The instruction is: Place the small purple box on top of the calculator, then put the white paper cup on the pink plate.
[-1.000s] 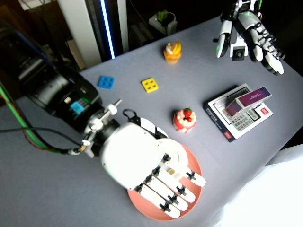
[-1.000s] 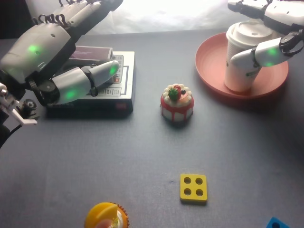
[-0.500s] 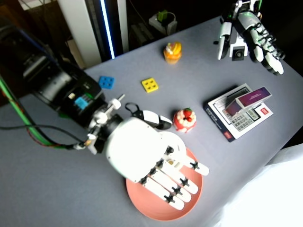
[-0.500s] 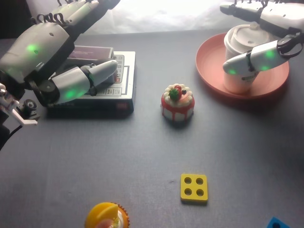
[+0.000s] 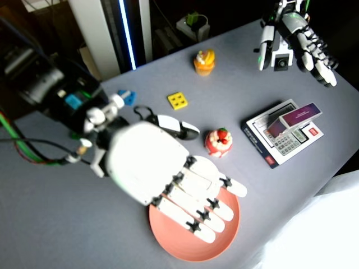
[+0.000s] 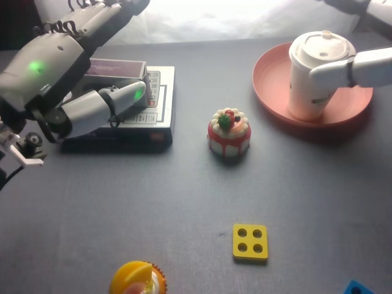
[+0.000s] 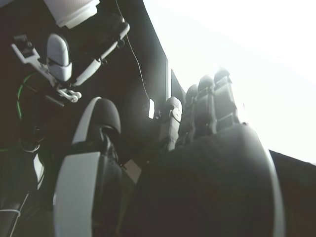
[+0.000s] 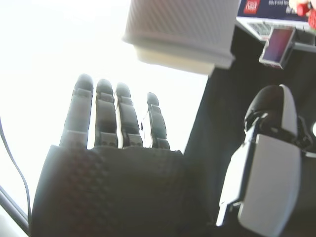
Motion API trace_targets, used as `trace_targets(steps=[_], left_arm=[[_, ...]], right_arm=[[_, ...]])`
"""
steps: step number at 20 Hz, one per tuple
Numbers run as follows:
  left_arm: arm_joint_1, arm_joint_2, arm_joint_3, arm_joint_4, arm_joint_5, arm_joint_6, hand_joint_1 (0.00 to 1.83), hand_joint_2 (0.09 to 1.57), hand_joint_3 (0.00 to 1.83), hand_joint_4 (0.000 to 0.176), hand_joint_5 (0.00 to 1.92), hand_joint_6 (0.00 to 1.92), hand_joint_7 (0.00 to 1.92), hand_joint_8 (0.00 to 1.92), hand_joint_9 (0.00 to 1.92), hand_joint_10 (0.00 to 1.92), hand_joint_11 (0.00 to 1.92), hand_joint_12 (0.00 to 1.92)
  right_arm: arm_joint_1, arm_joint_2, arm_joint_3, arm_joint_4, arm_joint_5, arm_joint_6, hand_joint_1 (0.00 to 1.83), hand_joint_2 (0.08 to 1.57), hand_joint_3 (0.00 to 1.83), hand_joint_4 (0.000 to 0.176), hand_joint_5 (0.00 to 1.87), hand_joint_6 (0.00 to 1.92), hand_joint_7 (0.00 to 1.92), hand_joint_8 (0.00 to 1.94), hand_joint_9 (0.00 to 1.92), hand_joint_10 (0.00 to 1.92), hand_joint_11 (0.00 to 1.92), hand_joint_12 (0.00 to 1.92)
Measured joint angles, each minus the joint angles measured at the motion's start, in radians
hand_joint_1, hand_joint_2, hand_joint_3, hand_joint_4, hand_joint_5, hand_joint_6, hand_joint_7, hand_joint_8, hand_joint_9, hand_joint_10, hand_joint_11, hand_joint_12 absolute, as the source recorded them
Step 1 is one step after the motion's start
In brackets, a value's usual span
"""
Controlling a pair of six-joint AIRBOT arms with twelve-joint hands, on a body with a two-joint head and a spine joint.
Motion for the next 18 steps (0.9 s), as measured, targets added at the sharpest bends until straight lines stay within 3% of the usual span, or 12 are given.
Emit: trace_targets(steps=[1, 3, 4, 6, 7, 8, 10, 12, 15, 16, 17, 18], left_arm=[[0.009, 0.004, -0.008, -0.006, -0.018, -0.001, 0.68, 1.33, 0.01, 0.073, 0.05, 0.0, 0.0, 0.0, 0.0, 0.0, 0.0, 0.0], [0.015, 0.006, -0.014, -0.007, -0.038, 0.0, 0.71, 1.33, 0.0, 0.112, 0.01, 0.0, 0.0, 0.0, 0.0, 0.0, 0.0, 0.0], [0.015, 0.007, -0.019, -0.011, -0.048, 0.0, 0.73, 1.33, 0.0, 0.117, 0.0, 0.0, 0.0, 0.0, 0.0, 0.0, 0.0, 0.0], [0.018, 0.013, -0.029, -0.009, -0.08, 0.0, 0.71, 1.33, 0.0, 0.072, 0.0, 0.0, 0.0, 0.0, 0.0, 0.0, 0.0, 0.0], [0.025, 0.013, -0.032, -0.005, -0.108, -0.001, 0.74, 1.32, 0.0, 0.059, 0.0, 0.0, 0.0, 0.0, 0.0, 0.0, 0.0, 0.0], [0.026, 0.015, -0.038, -0.006, -0.116, 0.0, 0.79, 1.31, 0.0, 0.056, 0.0, 0.0, 0.0, 0.0, 0.0, 0.0, 0.0, 0.0], [0.042, 0.017, -0.046, -0.014, -0.153, 0.0, 0.79, 1.3, 0.0, 0.091, 0.0, 0.0, 0.0, 0.0, 0.0, 0.0, 0.0, 0.0], [0.053, 0.018, -0.061, -0.031, -0.197, 0.0, 0.73, 1.31, 0.0, 0.126, 0.0, 0.0, 0.0, 0.0, 0.0, 0.0, 0.0, 0.0], [0.057, 0.023, -0.069, -0.031, -0.264, 0.0, 0.7, 1.32, 0.01, 0.145, 0.0, 0.0, 0.0, 0.0, 0.0, 0.0, 0.0, 0.0], [0.057, 0.023, -0.07, -0.031, -0.279, -0.001, 0.72, 1.31, 0.0, 0.17, 0.0, 0.0, 0.0, 0.0, 0.0, 0.0, 0.0, 0.0], [0.058, 0.026, -0.08, -0.037, -0.292, -0.001, 0.69, 1.34, 0.01, 0.175, 0.0, 0.0, 0.0, 0.0, 0.0, 0.0, 0.0, 0.0], [0.062, 0.029, -0.082, -0.037, -0.306, -0.001, 0.77, 1.32, 0.0, 0.152, 0.0, 0.0, 0.0, 0.0, 0.0, 0.0, 0.0, 0.0]], right_arm=[[-0.013, 0.032, -0.035, -0.01, 0.049, 0.001, 0.29, 1.12, 0.05, 0.045, 0.0, 0.0, 0.0, 0.0, 0.0, 0.0, 0.0, 0.0], [-0.057, 0.107, -0.117, -0.039, 0.166, 0.0, 0.28, 1.13, 0.04, 0.01, 0.0, 0.0, 0.0, 0.0, 0.0, 0.0, 0.0, 0.0], [-0.084, 0.137, -0.153, -0.048, 0.228, 0.0, 0.27, 1.13, 0.04, 0.018, 0.0, 0.0, 0.0, 0.0, 0.0, 0.0, 0.0, 0.0], [-0.161, 0.19, -0.227, -0.061, 0.36, 0.003, 0.35, 1.1, 0.02, 0.044, 0.0, 0.0, 0.0, 0.0, 0.0, 0.0, 0.0, 0.0], [-0.214, 0.216, -0.266, -0.062, 0.44, 0.003, 0.37, 1.13, 0.03, 0.027, 0.0, 0.0, 0.0, 0.0, 0.0, 0.0, 0.0, 0.0], [-0.247, 0.233, -0.287, -0.062, 0.486, 0.003, 0.39, 1.12, 0.02, 0.036, 0.0, 0.0, 0.0, 0.0, 0.0, 0.0, 0.0, 0.0], [-0.336, 0.27, -0.336, -0.059, 0.623, 0.003, 0.44, 1.1, 0.01, 0.061, 0.0, 0.0, 0.0, 0.0, 0.0, 0.0, 0.0, 0.0], [-0.419, 0.299, -0.377, -0.042, 0.747, 0.004, 0.47, 1.08, 0.0, 0.062, 0.0, 0.0, 0.0, 0.0, 0.0, 0.0, 0.0, 0.0], [-0.536, 0.327, -0.424, -0.014, 0.924, 0.008, 0.45, 1.09, 0.0, 0.061, 0.0, 0.0, 0.0, 0.0, 0.0, 0.0, 0.0, 0.0], [-0.577, 0.336, -0.434, -0.005, 0.979, 0.01, 0.45, 1.1, 0.01, 0.063, 0.0, 0.0, 0.0, 0.0, 0.0, 0.0, 0.0, 0.0], [-0.634, 0.351, -0.444, 0.011, 1.04, 0.011, 0.51, 1.11, 0.01, 0.059, 0.0, 0.0, 0.0, 0.0, 0.0, 0.0, 0.0, 0.0], [-0.647, 0.359, -0.449, 0.022, 1.051, 0.01, 0.48, 1.16, 0.03, 0.065, 0.0, 0.0, 0.0, 0.0, 0.0, 0.0, 0.0, 0.0]])
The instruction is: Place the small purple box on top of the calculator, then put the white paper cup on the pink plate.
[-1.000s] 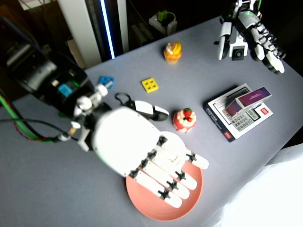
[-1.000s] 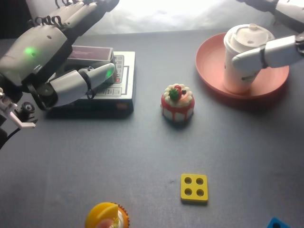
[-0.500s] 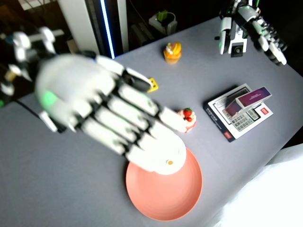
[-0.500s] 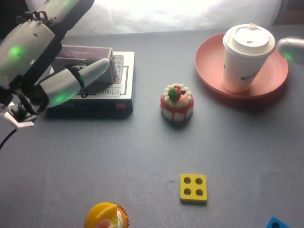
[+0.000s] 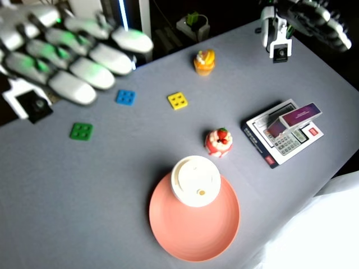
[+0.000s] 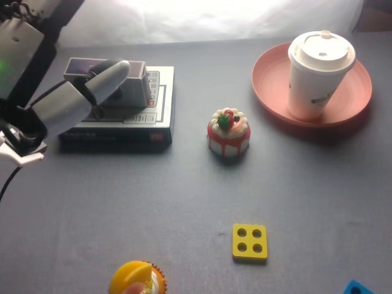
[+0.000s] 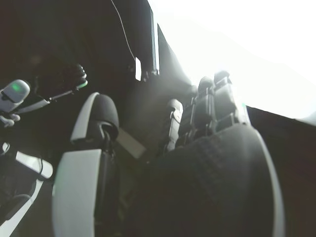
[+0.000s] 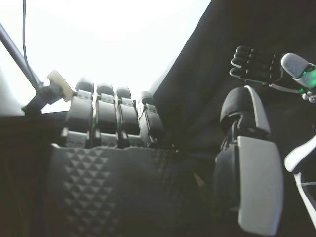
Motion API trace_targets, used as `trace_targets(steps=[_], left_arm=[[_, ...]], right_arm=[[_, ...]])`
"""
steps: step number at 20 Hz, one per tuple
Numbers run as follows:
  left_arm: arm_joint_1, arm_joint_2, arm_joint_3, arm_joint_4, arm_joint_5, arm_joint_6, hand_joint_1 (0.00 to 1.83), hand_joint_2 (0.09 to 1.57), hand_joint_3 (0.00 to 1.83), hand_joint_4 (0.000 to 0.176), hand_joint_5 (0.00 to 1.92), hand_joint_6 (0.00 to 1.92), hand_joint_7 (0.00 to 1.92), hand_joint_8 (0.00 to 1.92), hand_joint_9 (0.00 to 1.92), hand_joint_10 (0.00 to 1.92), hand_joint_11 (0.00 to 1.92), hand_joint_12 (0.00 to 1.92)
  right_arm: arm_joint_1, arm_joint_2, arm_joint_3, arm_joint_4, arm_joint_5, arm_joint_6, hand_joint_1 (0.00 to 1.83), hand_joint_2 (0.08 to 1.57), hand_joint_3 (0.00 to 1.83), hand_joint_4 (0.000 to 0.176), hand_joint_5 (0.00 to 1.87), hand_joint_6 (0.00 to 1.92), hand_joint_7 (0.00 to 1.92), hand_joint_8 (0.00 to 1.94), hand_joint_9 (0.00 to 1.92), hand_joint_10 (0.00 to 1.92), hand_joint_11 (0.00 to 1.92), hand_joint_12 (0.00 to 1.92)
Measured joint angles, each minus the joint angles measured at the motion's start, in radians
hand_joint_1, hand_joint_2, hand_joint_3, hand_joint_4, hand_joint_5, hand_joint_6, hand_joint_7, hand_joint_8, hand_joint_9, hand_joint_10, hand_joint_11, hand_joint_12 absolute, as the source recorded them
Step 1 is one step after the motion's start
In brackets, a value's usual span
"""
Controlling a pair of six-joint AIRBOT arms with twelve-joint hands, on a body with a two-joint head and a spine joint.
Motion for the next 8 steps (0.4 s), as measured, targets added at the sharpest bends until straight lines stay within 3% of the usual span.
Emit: trace_targets(steps=[1, 2, 3, 4, 5, 6, 7, 8], left_arm=[[0.002, 0.003, -0.001, 0.0, -0.015, 0.001, 0.83, 1.32, 0.0, 0.171, 0.0, 0.0, 0.0, 0.0, 0.0, 0.0, 0.0, 0.0], [0.002, 0.003, -0.001, 0.003, -0.034, 0.0, 0.82, 1.38, 0.02, 0.175, 0.0, 0.0, 0.0, 0.0, 0.0, 0.0, 0.0, 0.0], [0.008, 0.005, -0.001, 0.003, -0.057, 0.0, 1.03, 1.4, 0.01, 0.176, 0.0, 0.0, 0.0, 0.0, 0.0, 0.0, 0.0, 0.0], [0.015, 0.005, -0.003, -0.004, -0.083, -0.002, 0.87, 1.42, 0.01, 0.176, 0.0, 0.0, 0.0, 0.0, 0.0, 0.0, 0.0, 0.0], [0.018, 0.008, -0.011, -0.015, -0.096, -0.003, 0.97, 1.42, 0.0, 0.176, 0.0, 0.0, 0.0, 0.0, 0.0, 0.0, 0.0, 0.0], [0.018, 0.015, -0.013, -0.017, -0.103, -0.01, 1.17, 1.39, 0.0, 0.119, 0.0, 0.0, 0.0, 0.0, 0.0, 0.0, 0.0, 0.0], [0.017, 0.021, -0.012, -0.011, -0.112, -0.009, 0.94, 1.45, 0.01, 0.094, 0.18, 0.08, 0.04, 0.01, 0.0, 0.0, 0.02, 0.01], [0.007, 0.029, -0.013, 0.002, -0.12, 0.005, 0.78, 1.5, 0.02, 0.082, 0.24, 0.12, 0.01, 0.0, 0.0, 0.0, 0.0, 0.0]], right_arm=[[0.002, 0.0, 0.0, 0.022, 0.01, 0.0, 0.47, 1.16, 0.03, 0.062, 0.0, 0.0, 0.0, 0.0, 0.0, 0.0, 0.01, 0.0], [0.001, 0.003, 0.0, 0.021, 0.019, 0.0, 0.46, 1.2, 0.02, 0.089, 0.0, 0.0, 0.0, 0.0, 0.0, 0.0, 0.0, 0.1], [0.002, 0.006, -0.002, 0.007, 0.02, 0.0, 0.36, 1.21, 0.01, 0.082, 0.0, 0.0, 0.0, 0.0, 0.0, 0.0, 0.0, 0.29], [0.01, 0.011, -0.012, -0.011, 0.015, 0.001, 0.49, 1.21, 0.0, 0.062, 0.05, 0.02, 0.0, 0.0, 0.04, 0.02, 0.0, 0.46], [0.016, 0.017, -0.013, -0.035, 0.014, 0.001, 0.44, 1.28, 0.03, 0.088, 0.07, 0.03, 0.0, 0.0, 0.03, 0.01, 0.0, 0.5], [0.026, 0.032, -0.019, -0.066, 0.014, 0.001, 0.33, 1.38, 0.04, 0.104, 0.01, 0.0, 0.0, 0.0, 0.01, 0.0, 0.0, 0.29], [0.027, 0.043, -0.023, -0.084, 0.019, 0.001, 0.38, 1.38, 0.02, 0.162, 0.17, 0.07, 0.05, 0.01, 0.02, 0.01, 0.0, 0.06], [0.028, 0.05, -0.023, -0.096, 0.027, 0.001, 0.38, 1.38, 0.01, 0.173, 0.3, 0.13, 0.09, 0.02, 0.04, 0.01, 0.01, 0.02]])
